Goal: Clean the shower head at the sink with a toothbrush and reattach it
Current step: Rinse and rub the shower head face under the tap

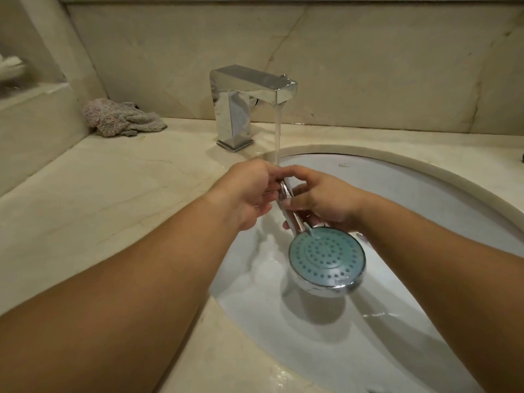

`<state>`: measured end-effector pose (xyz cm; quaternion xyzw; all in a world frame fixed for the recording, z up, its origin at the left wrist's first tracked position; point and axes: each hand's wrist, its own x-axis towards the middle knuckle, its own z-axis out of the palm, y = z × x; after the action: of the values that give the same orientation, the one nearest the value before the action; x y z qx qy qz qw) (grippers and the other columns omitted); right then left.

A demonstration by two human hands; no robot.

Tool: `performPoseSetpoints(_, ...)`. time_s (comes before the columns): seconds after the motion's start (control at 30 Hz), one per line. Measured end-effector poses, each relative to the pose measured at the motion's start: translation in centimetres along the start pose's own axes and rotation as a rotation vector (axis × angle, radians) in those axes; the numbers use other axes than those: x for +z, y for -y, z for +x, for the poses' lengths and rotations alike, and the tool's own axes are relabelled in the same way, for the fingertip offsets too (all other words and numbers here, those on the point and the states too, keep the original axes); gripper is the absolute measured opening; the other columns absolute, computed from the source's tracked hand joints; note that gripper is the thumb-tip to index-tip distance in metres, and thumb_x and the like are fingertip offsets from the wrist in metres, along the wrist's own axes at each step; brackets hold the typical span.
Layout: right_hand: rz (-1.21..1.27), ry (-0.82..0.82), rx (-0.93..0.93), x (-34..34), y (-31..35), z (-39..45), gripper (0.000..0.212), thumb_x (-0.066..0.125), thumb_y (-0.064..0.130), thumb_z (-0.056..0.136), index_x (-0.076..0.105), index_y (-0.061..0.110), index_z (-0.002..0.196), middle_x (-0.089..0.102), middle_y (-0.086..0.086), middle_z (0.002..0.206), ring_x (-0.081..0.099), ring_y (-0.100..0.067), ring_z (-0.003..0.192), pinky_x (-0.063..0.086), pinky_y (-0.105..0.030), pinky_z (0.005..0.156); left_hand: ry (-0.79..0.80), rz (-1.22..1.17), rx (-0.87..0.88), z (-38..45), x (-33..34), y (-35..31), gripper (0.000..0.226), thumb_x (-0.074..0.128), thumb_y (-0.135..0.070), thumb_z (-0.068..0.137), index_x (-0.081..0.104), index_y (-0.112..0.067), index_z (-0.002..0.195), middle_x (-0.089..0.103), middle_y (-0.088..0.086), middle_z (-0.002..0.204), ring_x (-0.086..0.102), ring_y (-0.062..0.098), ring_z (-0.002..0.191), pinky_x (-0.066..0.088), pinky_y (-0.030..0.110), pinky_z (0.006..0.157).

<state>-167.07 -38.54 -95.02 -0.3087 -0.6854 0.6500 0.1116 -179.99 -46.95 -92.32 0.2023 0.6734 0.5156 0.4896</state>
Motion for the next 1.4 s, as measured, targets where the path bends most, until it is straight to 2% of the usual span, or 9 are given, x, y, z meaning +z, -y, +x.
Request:
performPoseSetpoints(0.1,-0.004,0.009,-0.062,0.1,0.1,0.0,0.046,0.057,-0.009,0.091,0.045,0.025,0.119,0.053,-0.022,0.104,0.067,-0.049,0.088,0.057,-0.054,0.068,-0.030,0.055,0.004,0.5,0.0,0.1,0.018,0.062,-0.021,0.100,0.067,-0.017,0.117,0.059,0.002,0.106,0.057,0.019,0.097,0.045,0.034,0.086)
performPoseSetpoints(0.23,-0.039,-0.052,-0.120,0.5,0.3,0.1,0.049,0.060,-0.012,0.087,0.031,0.022,0.109,0.055,-0.025,0.116,0.067,-0.050,0.089,0.052,-0.065,0.071,0.017,0.063,0.081,1.3,0.1,0.1,0.018,0.064,-0.015,0.099,0.073,-0.017,0.115,0.077,0.006,0.117,0.069,0.024,0.113,0.044,0.036,0.089)
performPoseSetpoints(0.37,-0.031,-0.080,-0.126,0.6,-0.2,0.6,0.052,0.059,-0.014,0.085,0.029,0.024,0.106,0.058,-0.021,0.118,0.068,-0.046,0.088,0.052,-0.059,0.072,0.051,0.003,0.182,1.6,-0.1,0.1,0.026,0.066,-0.004,0.095,0.072,-0.009,0.120,0.078,0.011,0.116,0.073,0.029,0.111,0.051,0.044,0.104)
performPoseSetpoints(0.53,-0.029,-0.093,-0.142,0.3,-0.3,1.1,0.052,0.061,-0.015,0.081,0.032,0.019,0.108,0.062,-0.018,0.111,0.069,-0.045,0.089,0.044,-0.050,0.069,0.084,0.011,0.306,1.4,-0.1,-0.1,0.022,0.067,0.001,0.094,0.071,-0.009,0.113,0.076,0.017,0.110,0.072,0.026,0.097,0.057,0.036,0.086)
performPoseSetpoints(0.7,-0.025,-0.138,-0.191,0.3,0.2,1.1,0.048,0.060,-0.013,0.082,0.035,0.017,0.110,0.059,-0.026,0.114,0.068,-0.045,0.089,0.044,-0.048,0.067,0.090,-0.009,0.429,1.3,0.2,-0.3,0.018,0.066,0.003,0.094,0.072,-0.009,0.105,0.074,0.007,0.095,0.074,0.026,0.091,0.061,0.039,0.086)
performPoseSetpoints(0.83,-0.142,-0.211,-0.195,0.5,0.1,1.4,0.044,0.066,0.001,0.084,0.043,0.024,0.114,0.065,-0.018,0.107,0.066,-0.040,0.093,0.047,-0.041,0.071,0.100,-0.058,0.482,1.3,0.1,-0.5,0.021,0.065,0.006,0.093,0.071,-0.014,0.098,0.074,-0.002,0.084,0.073,0.015,0.083,0.061,0.028,0.077)
performPoseSetpoints(0.97,-0.357,-0.274,-0.211,1.1,0.5,1.2,0.041,0.065,0.023,0.090,0.044,0.028,0.125,0.065,-0.008,0.098,0.061,-0.019,0.076,0.052,-0.041,0.073,0.063,-0.094,0.518,1.8,-0.2,-0.8,0.021,0.066,0.007,0.092,0.070,-0.008,0.106,0.067,0.005,0.089,0.067,0.019,0.085,0.057,0.031,0.080)
performPoseSetpoints(1.1,-0.621,-0.324,-0.167,1.8,0.1,1.3,0.042,0.058,0.037,0.095,0.041,0.029,0.132,0.063,0.001,0.098,0.062,-0.019,0.088,0.051,-0.041,0.084,0.055,-0.107,0.559,2.5,-0.4,-1.0,0.021,0.066,0.009,0.091,0.071,-0.010,0.100,0.065,0.008,0.088,0.063,0.022,0.083,0.054,0.033,0.080)
performPoseSetpoints(1.4,-0.566,-0.396,-0.196,1.9,0.0,1.4,0.036,0.060,0.038,0.093,0.045,0.032,0.125,0.063,0.002,0.093,0.062,-0.017,0.087,0.053,-0.042,0.082,0.088,-0.114,0.622,3.1,-0.2,-0.8,0.030,0.065,0.009,0.093,0.069,-0.014,0.112,0.072,0.003,0.095,0.068,0.015,0.087,0.056,0.023,0.076)
